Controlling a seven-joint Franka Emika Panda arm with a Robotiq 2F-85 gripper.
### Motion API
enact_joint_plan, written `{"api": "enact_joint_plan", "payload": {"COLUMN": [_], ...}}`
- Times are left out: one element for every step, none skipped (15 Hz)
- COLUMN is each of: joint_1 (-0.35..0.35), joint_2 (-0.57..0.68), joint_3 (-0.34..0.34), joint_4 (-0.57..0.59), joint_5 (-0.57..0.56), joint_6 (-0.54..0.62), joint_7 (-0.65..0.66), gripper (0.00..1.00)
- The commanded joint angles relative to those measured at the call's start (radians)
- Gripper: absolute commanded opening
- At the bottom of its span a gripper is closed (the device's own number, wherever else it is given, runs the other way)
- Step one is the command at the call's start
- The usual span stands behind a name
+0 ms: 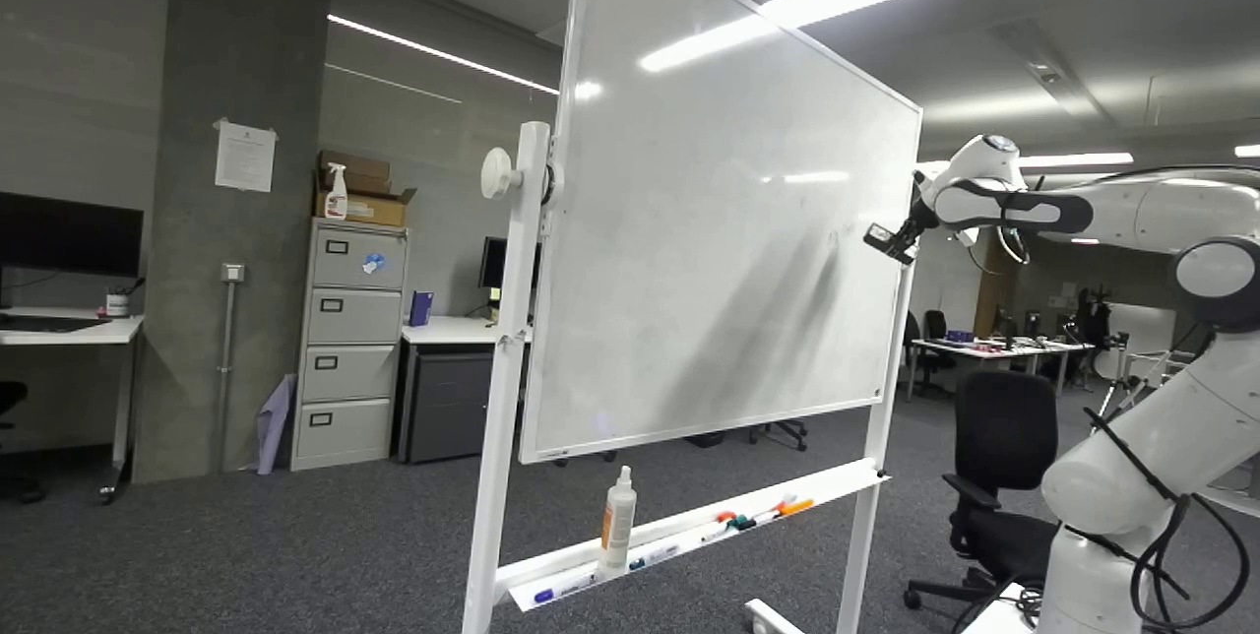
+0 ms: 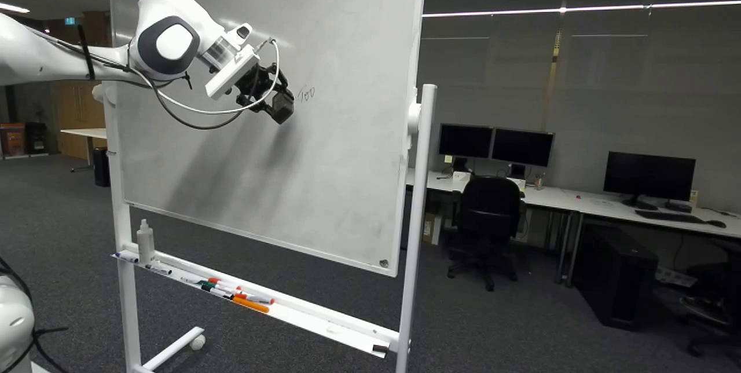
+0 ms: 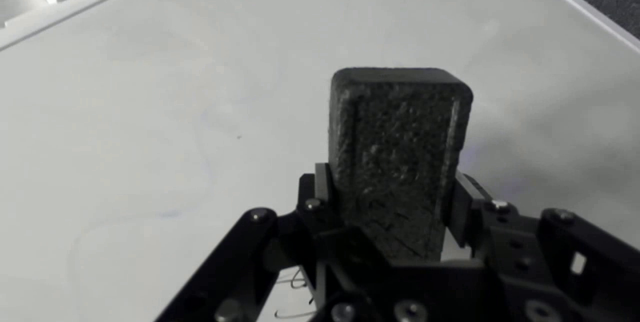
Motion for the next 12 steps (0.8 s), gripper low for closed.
{"api": "enact_joint_plan", "payload": {"joint_1": [-0.028, -0.026, -0.029, -0.026, -0.025, -0.024, -0.021, -0.020, -0.016, -0.013, -0.010, -0.008], "joint_2": [0.035, 0.048, 0.058, 0.071, 0.086, 0.099, 0.115, 0.129, 0.141, 0.153, 0.165, 0.174], "joint_3": [0.019, 0.025, 0.033, 0.040, 0.049, 0.057, 0.063, 0.070, 0.074, 0.079, 0.084, 0.088], "joint_4": [0.030, 0.035, 0.033, 0.039, 0.043, 0.048, 0.055, 0.064, 0.072, 0.084, 0.095, 0.107], "joint_5": [-0.044, -0.042, -0.053, -0.057, -0.065, -0.072, -0.076, -0.083, -0.085, -0.087, -0.089, -0.090], "joint_6": [-0.052, -0.067, -0.062, -0.074, -0.070, -0.068, -0.068, -0.071, -0.069, -0.069, -0.066, -0.070], "joint_7": [0.046, 0.059, 0.073, 0.088, 0.108, 0.125, 0.141, 0.155, 0.167, 0.177, 0.185, 0.192], "gripper": [0.34, 0.34, 0.34, 0.34, 0.34, 0.34, 0.34, 0.34, 0.34, 0.34, 0.34, 0.34]}}
